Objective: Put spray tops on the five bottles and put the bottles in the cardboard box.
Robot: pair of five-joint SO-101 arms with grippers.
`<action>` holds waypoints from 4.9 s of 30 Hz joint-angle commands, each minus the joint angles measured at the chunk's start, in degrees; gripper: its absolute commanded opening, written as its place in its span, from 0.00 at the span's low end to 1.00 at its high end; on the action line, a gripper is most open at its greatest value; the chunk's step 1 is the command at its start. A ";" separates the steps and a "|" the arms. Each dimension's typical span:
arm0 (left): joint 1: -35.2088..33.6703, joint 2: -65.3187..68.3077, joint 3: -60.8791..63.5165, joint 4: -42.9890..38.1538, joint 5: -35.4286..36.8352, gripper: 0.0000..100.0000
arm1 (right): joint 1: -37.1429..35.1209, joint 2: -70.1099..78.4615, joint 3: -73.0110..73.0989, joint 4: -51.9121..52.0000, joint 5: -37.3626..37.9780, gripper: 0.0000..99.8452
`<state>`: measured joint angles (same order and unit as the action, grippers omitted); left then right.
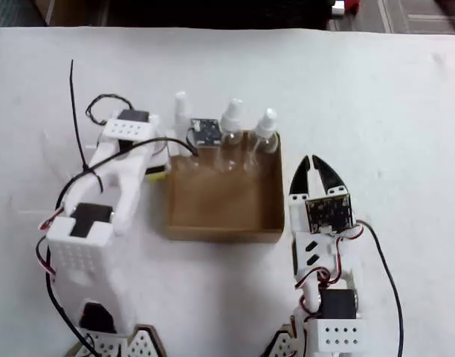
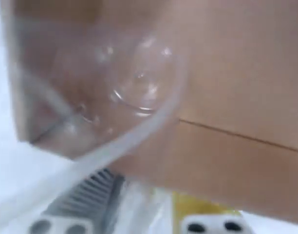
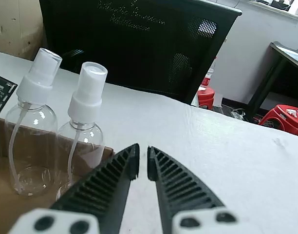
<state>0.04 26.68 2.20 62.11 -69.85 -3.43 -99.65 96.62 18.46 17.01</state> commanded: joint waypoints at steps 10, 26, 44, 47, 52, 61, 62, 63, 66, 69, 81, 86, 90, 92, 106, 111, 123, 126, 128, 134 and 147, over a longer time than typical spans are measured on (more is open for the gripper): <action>-0.13 -0.57 -23.74 24.62 -0.35 0.02 | -0.13 -0.04 0.44 -0.57 0.09 0.02; -1.89 -6.11 -44.84 40.26 7.65 0.02 | -0.13 -0.04 0.44 -0.57 0.09 0.02; 12.62 -48.04 -38.77 34.73 45.89 0.02 | -0.48 -0.57 0.44 -0.66 -0.18 0.02; 15.43 -52.44 -38.86 34.55 52.48 0.02 | -3.21 -0.57 0.09 -0.66 -0.09 0.02; 21.05 -57.80 -38.77 34.37 56.70 0.02 | -9.19 -0.57 -1.05 -0.66 -0.09 0.02; 28.44 -60.18 -34.11 40.00 64.62 0.02 | -22.46 -0.57 0.35 -0.31 -0.09 0.02; 29.23 -61.05 -31.47 39.38 64.70 0.02 | -23.69 -0.57 0.44 -0.13 -0.09 0.02; 29.85 -62.02 -28.84 38.24 64.70 0.02 | -24.92 -0.57 0.44 -0.13 -0.09 0.02; 28.70 -66.77 -20.57 29.27 64.70 0.02 | -28.53 -0.57 0.44 0.13 -0.18 0.02; 27.47 -74.24 -9.85 18.29 65.49 0.02 | -33.36 -0.57 0.44 3.21 -0.09 0.02; 26.77 -112.40 57.05 -36.92 74.64 0.02 | -38.81 -0.57 0.18 5.14 -0.44 0.02; 22.55 -119.25 68.92 -43.87 80.62 0.02 | -38.81 -0.66 0.09 4.97 -0.44 0.02; 18.77 -119.25 71.56 -44.04 89.76 0.02 | -38.90 -0.66 0.09 4.79 -0.53 0.02; 18.51 -119.25 72.00 -44.04 93.10 0.02 | -38.90 -0.66 0.18 4.79 -0.53 0.02; 22.11 -119.43 78.24 -41.32 96.18 0.02 | -35.82 -0.57 0.44 2.42 -0.53 0.02; 24.57 -119.60 78.07 -37.10 92.57 0.02 | -29.85 -0.57 0.44 0.66 -0.53 0.02; 14.20 -119.25 75.25 -41.76 92.22 0.02 | -28.09 -0.57 0.44 7.96 0.00 0.02; 14.29 -117.41 69.80 -35.25 90.99 0.02 | -21.93 -0.66 -0.18 7.16 0.00 0.02; 14.29 -113.63 66.99 -32.18 88.88 0.02 | -15.52 -0.66 -1.05 4.97 -0.09 0.02; 14.37 -98.42 61.45 -31.38 87.12 0.02 | 1.45 -0.57 -1.76 -0.57 -1.23 0.02; 14.37 -83.30 57.41 -31.38 83.08 0.02 | 5.85 -0.31 -1.67 -1.10 -7.38 0.02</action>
<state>14.73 -57.89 63.21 30.46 14.02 1.85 -99.65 95.74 18.55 10.24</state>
